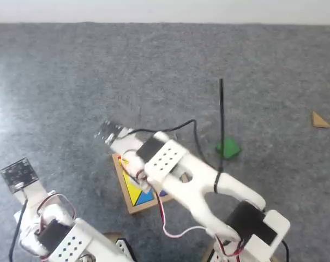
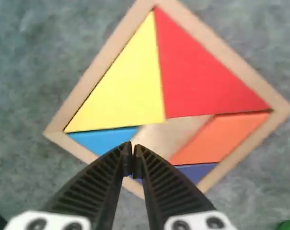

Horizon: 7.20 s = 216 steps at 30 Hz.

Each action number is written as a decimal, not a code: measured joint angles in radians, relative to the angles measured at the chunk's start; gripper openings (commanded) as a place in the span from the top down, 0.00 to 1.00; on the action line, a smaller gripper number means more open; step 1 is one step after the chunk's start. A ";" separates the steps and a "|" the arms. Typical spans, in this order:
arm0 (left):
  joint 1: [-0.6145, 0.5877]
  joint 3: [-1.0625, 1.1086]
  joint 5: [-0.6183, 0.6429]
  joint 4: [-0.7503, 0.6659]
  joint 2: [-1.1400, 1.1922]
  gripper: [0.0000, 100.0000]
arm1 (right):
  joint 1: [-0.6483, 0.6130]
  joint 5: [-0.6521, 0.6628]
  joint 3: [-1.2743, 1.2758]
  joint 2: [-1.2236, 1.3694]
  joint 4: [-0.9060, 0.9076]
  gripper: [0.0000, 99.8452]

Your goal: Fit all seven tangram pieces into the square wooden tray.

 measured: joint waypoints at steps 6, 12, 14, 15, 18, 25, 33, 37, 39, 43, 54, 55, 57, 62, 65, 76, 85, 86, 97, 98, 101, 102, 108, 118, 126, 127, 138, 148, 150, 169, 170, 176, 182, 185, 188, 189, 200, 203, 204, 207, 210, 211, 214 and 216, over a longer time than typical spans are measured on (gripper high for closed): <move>0.000 0.000 0.000 0.000 0.000 0.98 | -0.058 0.000 0.117 -0.077 -0.017 0.98; 0.002 0.000 0.000 0.000 0.000 0.98 | -0.057 -0.037 0.195 -0.152 -0.089 0.93; 0.008 0.000 0.000 0.000 0.000 0.98 | -0.043 -0.057 0.198 -0.158 -0.107 0.93; 0.014 0.000 0.000 0.000 0.000 0.98 | -0.021 -0.060 0.198 -0.158 -0.112 0.93; 0.020 0.000 0.000 0.000 0.000 0.98 | 0.087 -0.064 0.196 -0.160 -0.106 0.93; 0.020 0.000 0.000 0.000 0.000 0.98 | 0.301 0.026 0.184 -0.195 0.028 0.93; 0.020 0.000 0.000 0.000 0.000 0.98 | 0.450 0.034 0.216 -0.218 0.046 0.93; 0.020 0.000 0.000 0.000 0.000 0.98 | 0.276 0.028 0.298 -0.305 0.057 0.93; 0.020 0.000 0.000 0.000 0.000 0.98 | 0.157 0.023 0.308 -0.351 0.057 0.92; 0.020 0.000 0.000 0.000 0.000 0.98 | 0.020 0.020 0.308 -0.404 0.012 0.83; 0.021 0.000 0.000 0.000 0.000 0.98 | 0.084 0.063 0.308 -0.270 -0.215 0.94; 0.021 0.000 0.000 0.000 0.000 0.98 | 0.127 0.089 0.308 -0.252 -0.224 0.94; 0.021 0.000 0.000 0.000 0.000 0.98 | 0.167 0.109 0.310 -0.216 -0.255 0.94; 0.021 0.000 0.000 0.000 0.000 0.98 | 0.143 0.120 0.308 -0.106 -0.328 0.95; 0.021 0.000 0.000 0.000 0.000 0.98 | 0.121 0.120 0.292 -0.032 -0.331 0.95; 0.021 0.000 0.000 0.000 0.000 0.98 | 0.199 0.083 0.184 0.063 -0.358 0.95; 0.021 0.000 0.000 0.000 0.000 0.98 | 0.285 -0.083 0.184 0.063 -0.476 0.94; 0.021 0.000 0.000 0.000 0.000 0.98 | 0.295 -0.094 0.184 0.063 -0.485 0.94; 0.021 0.000 0.000 0.000 0.000 0.99 | 0.318 -0.144 0.181 0.069 -0.519 0.95; 0.021 0.000 0.000 0.000 0.000 0.99 | 0.316 -0.144 0.176 0.057 -0.479 0.95; 0.021 0.000 0.000 0.000 0.000 0.99 | 0.281 -0.121 0.175 -0.009 -0.336 0.95; 0.021 0.000 0.000 0.000 0.000 0.99 | 0.258 -0.109 0.175 -0.038 -0.292 0.95; 0.021 0.000 0.000 0.000 0.000 0.99 | 0.046 -0.077 0.290 -0.199 -0.193 0.94; 0.021 0.000 0.000 0.000 0.000 0.98 | -0.068 -0.032 0.311 -0.126 -0.232 0.77; 0.021 0.000 0.000 0.000 0.000 0.98 | -0.087 -0.051 0.127 0.077 -0.198 0.79; 0.021 0.000 0.000 0.000 0.000 0.98 | -0.087 -0.051 0.106 0.095 -0.181 0.80; 0.021 0.000 0.000 0.000 0.000 0.98 | -0.054 0.028 0.077 0.115 -0.147 0.92; 0.021 0.000 0.000 0.000 0.000 0.98 | 0.000 0.040 0.115 0.058 -0.112 0.93; 0.021 0.000 0.000 0.000 0.000 0.98 | -0.005 0.040 0.115 0.057 -0.104 0.93; 0.021 0.000 0.000 0.000 0.000 0.98 | -0.037 0.043 0.117 0.017 -0.075 0.95; 0.021 0.000 0.000 0.000 0.000 0.98 | -0.037 0.043 0.117 -0.006 -0.075 0.97; 0.021 0.000 0.000 0.000 0.000 0.98 | -0.060 0.043 0.201 -0.147 -0.081 0.96; 0.021 0.000 0.000 0.000 0.000 0.98 | -0.114 0.043 0.272 -0.146 -0.196 0.96; 0.021 0.000 0.000 0.000 0.000 0.98 | -0.114 0.043 0.273 -0.091 -0.216 0.96; 0.021 0.000 0.000 0.000 0.000 0.98 | -0.083 0.041 0.253 -0.038 -0.229 0.96; 0.021 0.000 0.000 0.000 0.000 0.98 | -0.069 0.041 0.239 -0.025 -0.230 0.96; 0.021 0.000 0.000 0.000 0.000 0.98 | 0.014 0.081 0.184 0.020 -0.201 0.96; 0.021 0.000 0.000 0.000 0.000 0.98 | 0.026 0.094 0.183 0.020 -0.193 0.95; 0.021 0.000 0.000 0.000 0.000 0.98 | 0.026 0.103 0.183 0.020 -0.184 0.95; 0.021 0.000 0.000 0.000 0.000 0.98 | 0.028 0.121 0.178 -0.003 -0.141 0.90; 0.021 0.000 0.000 0.000 0.000 0.98 | 0.034 0.124 0.178 -0.071 -0.120 0.79; 0.021 0.000 0.000 0.000 0.000 0.98 | 0.034 0.124 0.178 -0.091 -0.118 0.75; 0.021 0.000 0.000 0.000 0.000 0.98 | 0.034 0.126 0.178 -0.103 -0.118 0.71; 0.021 0.000 0.000 0.000 0.000 0.98 | 0.034 0.126 0.175 -0.089 -0.118 0.71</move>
